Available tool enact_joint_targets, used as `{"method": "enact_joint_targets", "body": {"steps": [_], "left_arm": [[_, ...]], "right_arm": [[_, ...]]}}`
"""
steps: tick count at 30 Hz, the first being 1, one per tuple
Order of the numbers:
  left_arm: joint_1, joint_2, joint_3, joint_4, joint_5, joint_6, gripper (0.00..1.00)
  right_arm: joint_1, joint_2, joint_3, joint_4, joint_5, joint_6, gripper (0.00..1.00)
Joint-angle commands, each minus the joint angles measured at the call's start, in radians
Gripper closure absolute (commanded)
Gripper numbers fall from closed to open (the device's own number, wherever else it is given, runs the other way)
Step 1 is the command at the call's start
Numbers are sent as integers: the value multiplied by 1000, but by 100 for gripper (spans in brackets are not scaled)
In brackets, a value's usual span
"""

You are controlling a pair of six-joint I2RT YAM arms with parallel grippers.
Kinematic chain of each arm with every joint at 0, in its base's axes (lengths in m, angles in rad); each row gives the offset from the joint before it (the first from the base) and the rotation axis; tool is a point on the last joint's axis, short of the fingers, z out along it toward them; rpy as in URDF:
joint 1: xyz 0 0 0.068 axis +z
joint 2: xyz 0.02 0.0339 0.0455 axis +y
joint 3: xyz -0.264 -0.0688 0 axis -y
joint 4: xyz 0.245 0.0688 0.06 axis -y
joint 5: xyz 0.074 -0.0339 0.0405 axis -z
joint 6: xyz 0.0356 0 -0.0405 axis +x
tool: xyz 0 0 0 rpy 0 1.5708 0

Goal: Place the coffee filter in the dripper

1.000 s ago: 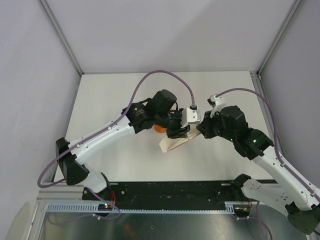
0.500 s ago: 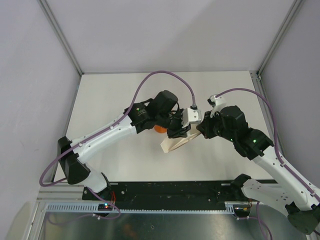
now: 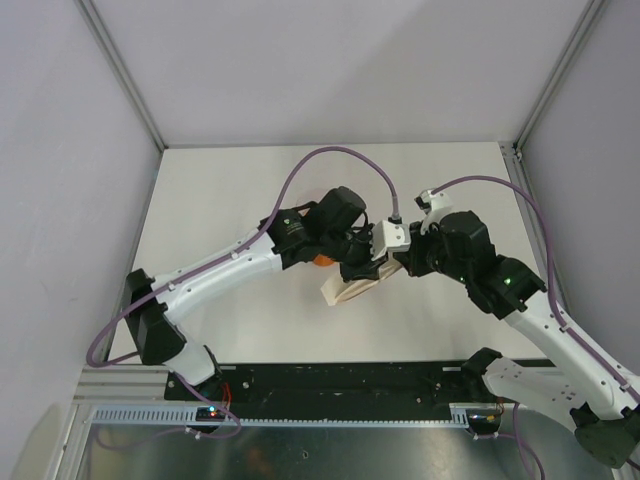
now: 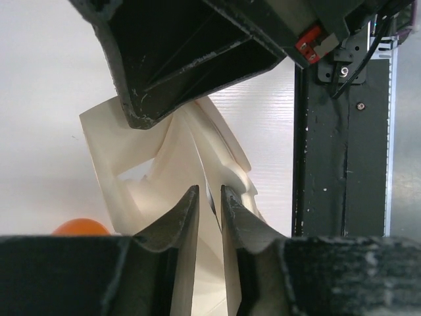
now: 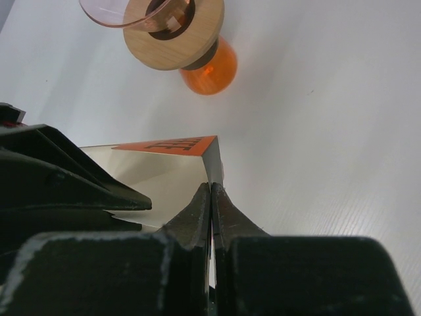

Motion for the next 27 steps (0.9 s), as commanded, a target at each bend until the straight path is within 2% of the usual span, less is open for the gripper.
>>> {"method": "enact_joint_targets", "body": {"steps": [1, 4, 9, 11, 16, 21, 27], "left_arm": [[-13, 14, 42, 36, -41, -29, 77], [-14, 11, 35, 45, -68, -30, 78], [-14, -17, 41, 50, -112, -22, 96], [-14, -33, 54, 52, -138, -19, 99], [-11, -70, 80, 51, -159, -20, 100], [-2, -96, 92, 50, -140, -41, 100], [70, -101, 128, 50, -101, -86, 100]], "right_arm": [[5, 8, 47, 21, 54, 59, 100], [3, 10, 46, 13, 74, 87, 100], [-4, 8, 46, -1, 96, 93, 100], [-16, 11, 46, -16, 109, 93, 100], [-83, 28, 46, -79, 127, 94, 100], [-162, 20, 18, -71, 94, 90, 100], [-265, 9, -25, -53, 48, 65, 100]]}}
